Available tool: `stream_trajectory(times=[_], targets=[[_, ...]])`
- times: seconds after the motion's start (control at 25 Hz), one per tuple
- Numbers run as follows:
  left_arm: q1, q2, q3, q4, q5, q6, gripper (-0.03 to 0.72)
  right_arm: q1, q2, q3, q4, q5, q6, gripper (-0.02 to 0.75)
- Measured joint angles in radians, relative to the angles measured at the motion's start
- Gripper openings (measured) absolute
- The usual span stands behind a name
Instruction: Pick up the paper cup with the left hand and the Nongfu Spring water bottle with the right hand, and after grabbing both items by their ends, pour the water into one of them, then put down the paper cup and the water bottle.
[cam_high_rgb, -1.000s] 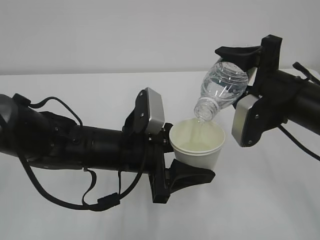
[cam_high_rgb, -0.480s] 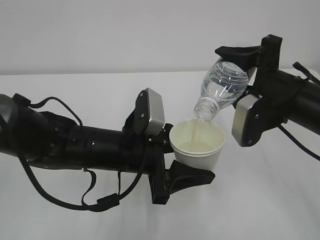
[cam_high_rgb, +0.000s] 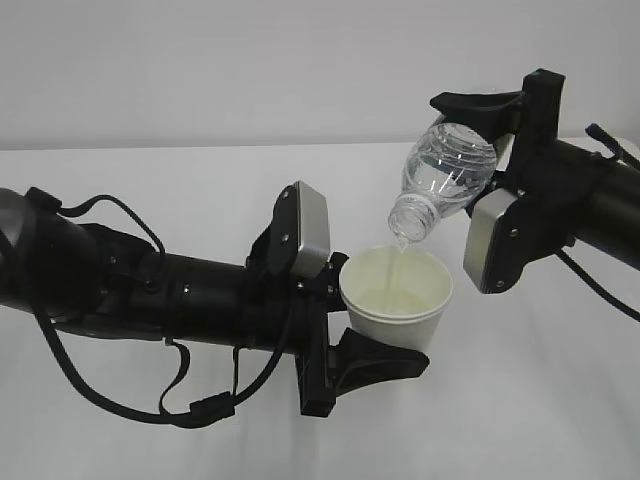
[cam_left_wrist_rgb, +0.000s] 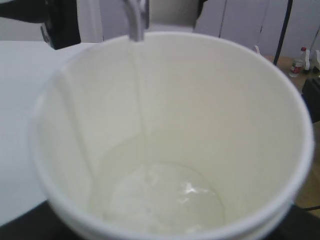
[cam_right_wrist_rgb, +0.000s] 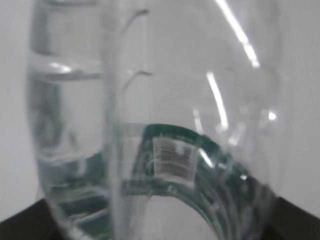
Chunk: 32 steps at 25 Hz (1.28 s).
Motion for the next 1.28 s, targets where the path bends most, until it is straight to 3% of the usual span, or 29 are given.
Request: stream_trajectory(times=[1.28], targets=[[0.000, 0.000, 0.000, 0.011, 0.000, 0.000, 0.484, 0.000, 0.000, 0.000, 0.000, 0.000, 0.000, 0.483]])
